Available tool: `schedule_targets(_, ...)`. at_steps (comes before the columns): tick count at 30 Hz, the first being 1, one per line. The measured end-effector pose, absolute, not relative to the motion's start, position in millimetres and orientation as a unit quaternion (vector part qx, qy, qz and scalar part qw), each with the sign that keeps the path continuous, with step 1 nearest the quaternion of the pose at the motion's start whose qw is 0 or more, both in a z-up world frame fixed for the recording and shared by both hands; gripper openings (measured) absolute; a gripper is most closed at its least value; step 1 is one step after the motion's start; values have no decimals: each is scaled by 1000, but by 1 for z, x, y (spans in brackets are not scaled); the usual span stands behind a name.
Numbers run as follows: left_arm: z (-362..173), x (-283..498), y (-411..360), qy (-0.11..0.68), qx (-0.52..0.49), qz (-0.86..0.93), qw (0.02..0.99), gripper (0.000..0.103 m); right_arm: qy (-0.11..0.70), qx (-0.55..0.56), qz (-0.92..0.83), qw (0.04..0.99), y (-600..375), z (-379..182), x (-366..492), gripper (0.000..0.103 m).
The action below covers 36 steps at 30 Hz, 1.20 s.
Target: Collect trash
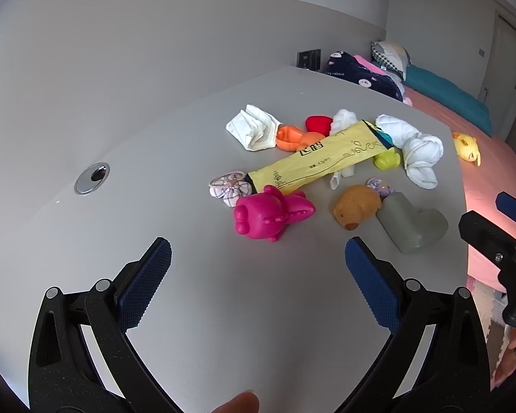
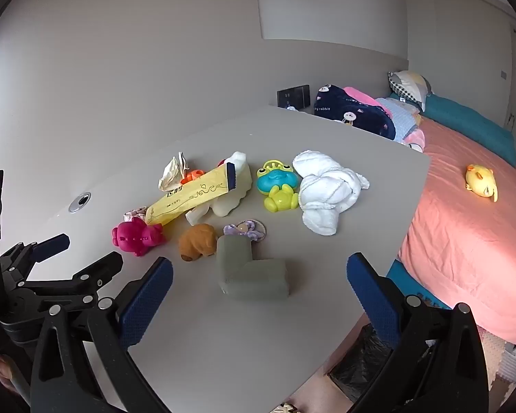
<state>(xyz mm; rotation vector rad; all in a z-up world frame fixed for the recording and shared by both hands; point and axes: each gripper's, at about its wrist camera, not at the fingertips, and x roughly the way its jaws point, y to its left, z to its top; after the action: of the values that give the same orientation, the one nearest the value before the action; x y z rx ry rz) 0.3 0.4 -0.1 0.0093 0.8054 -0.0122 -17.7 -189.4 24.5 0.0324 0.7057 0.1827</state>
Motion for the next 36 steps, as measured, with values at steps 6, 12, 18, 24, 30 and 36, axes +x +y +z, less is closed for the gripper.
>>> schedule_targets(6,2,-2,-7,389,10,-1,921,98,347,19,92,933,-190,24,-18,101)
schedule_targets(12,-1,3,1,411,-10,-22,911,98,348,13,90,933,-192,25,-18,101)
schedule_targets(18,0,2,2,407,-20,-33,913,98,347,13,89,934,-192,25,-21,101)
schedule_targets(24,0,2,-1,411,-19,-37,911,98,346,12,89,934,-191,24,-22,101)
schedule_targets(30,2,0,-1,404,-22,-38,914,98,347,13,90,934,-193,25,-21,101)
schedule_targets(36,3,-1,0,399,-18,-24,917,98,347,13,90,934,-193,25,-21,101)
